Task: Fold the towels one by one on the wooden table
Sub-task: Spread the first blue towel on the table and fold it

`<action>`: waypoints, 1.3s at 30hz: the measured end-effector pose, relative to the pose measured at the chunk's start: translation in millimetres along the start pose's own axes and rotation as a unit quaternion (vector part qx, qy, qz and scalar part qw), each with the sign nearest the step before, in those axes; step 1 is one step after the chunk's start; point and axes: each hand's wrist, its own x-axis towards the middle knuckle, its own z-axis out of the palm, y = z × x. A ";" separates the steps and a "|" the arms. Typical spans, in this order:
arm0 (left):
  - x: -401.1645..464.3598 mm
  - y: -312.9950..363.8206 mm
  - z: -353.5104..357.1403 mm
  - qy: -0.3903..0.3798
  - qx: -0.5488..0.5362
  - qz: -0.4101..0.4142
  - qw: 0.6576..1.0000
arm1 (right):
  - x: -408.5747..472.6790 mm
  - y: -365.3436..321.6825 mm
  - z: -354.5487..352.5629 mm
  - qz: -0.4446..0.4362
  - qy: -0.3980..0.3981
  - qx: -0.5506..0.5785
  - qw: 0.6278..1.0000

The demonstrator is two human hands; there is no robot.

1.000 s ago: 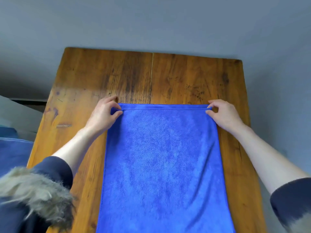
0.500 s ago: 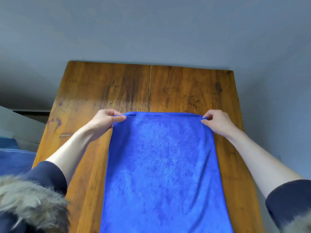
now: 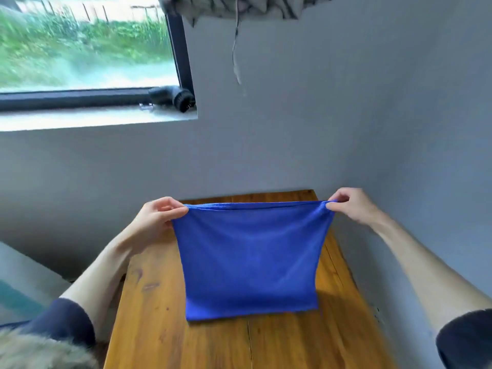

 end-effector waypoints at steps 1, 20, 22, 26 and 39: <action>-7.6 19.5 -5.6 0.004 -0.007 0.018 1.000 | -10.3 -14.9 -12.1 -0.011 0.013 0.027 0.999; -99.2 221.6 -49.6 0.065 -0.189 0.190 0.961 | -76.2 -183.3 -133.4 -0.173 0.037 0.473 0.863; -104.9 227.6 -54.0 0.072 -0.186 0.199 0.960 | -74.9 -187.0 -136.8 -0.181 0.023 0.487 0.854; -114.9 233.4 -59.1 0.100 -0.175 0.223 0.954 | -77.0 -193.2 -137.9 -0.187 0.027 0.491 0.851; -125.8 223.4 -64.0 0.099 -0.143 0.238 0.956 | -83.7 -184.0 -133.3 -0.165 0.010 0.476 0.864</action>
